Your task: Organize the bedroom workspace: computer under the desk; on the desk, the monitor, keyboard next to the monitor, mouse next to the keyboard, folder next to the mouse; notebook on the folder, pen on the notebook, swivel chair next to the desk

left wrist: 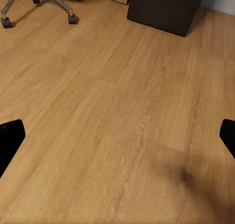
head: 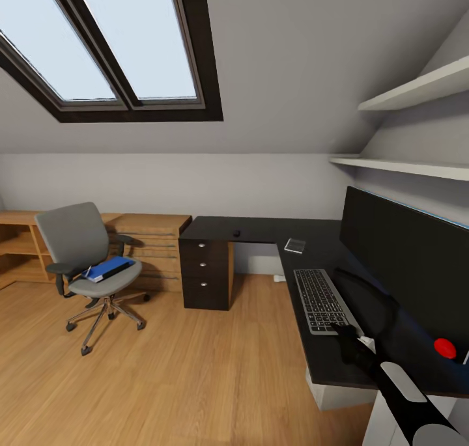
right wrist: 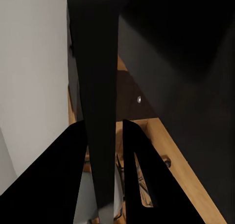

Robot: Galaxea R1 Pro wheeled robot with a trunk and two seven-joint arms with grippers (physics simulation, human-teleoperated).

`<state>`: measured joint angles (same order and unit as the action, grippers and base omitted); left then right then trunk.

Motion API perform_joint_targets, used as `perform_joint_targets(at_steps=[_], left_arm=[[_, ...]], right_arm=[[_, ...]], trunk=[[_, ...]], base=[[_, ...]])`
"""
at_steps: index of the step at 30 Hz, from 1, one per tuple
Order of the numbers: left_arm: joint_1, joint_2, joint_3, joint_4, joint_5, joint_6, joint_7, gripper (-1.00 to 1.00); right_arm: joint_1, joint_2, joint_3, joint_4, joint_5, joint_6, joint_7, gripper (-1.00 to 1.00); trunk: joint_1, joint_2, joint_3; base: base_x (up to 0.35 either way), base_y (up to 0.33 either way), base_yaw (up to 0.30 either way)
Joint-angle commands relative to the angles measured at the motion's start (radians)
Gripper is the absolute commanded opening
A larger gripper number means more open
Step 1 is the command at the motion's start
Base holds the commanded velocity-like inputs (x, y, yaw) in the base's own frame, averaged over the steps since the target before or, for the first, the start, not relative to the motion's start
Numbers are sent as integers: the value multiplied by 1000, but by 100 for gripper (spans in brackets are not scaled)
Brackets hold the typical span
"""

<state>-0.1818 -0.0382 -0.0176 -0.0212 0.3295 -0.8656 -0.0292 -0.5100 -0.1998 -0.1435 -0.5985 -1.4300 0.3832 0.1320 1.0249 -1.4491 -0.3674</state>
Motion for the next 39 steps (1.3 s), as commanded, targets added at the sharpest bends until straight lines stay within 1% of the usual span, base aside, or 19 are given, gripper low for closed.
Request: perform_joint_targets(at_steps=[1,32,35,39], left_arm=[[-1,0,-2,1,6,-3,-3,100],[-1,0,-2,1,6,-4,-5,100],[-1,1,-2,1,6,-3,-5,100],[-1,1,-2,1,6,-3,-3,100]], right_arm=[[-1,0,-4,0,-4,6,2,-100],[-1,-1,-4,0,-4,6,0,-100],[-1,-1,-5,0,-4,-4,1,-100],[-1,-1,-4,0,-3,-44,1,-100]], trunk=[[0,-1,-1],[0,-1,-1],[0,-1,-1],[0,-1,-1]], base=[[0,0,0],[0,0,0],[0,0,0],[0,0,0]])
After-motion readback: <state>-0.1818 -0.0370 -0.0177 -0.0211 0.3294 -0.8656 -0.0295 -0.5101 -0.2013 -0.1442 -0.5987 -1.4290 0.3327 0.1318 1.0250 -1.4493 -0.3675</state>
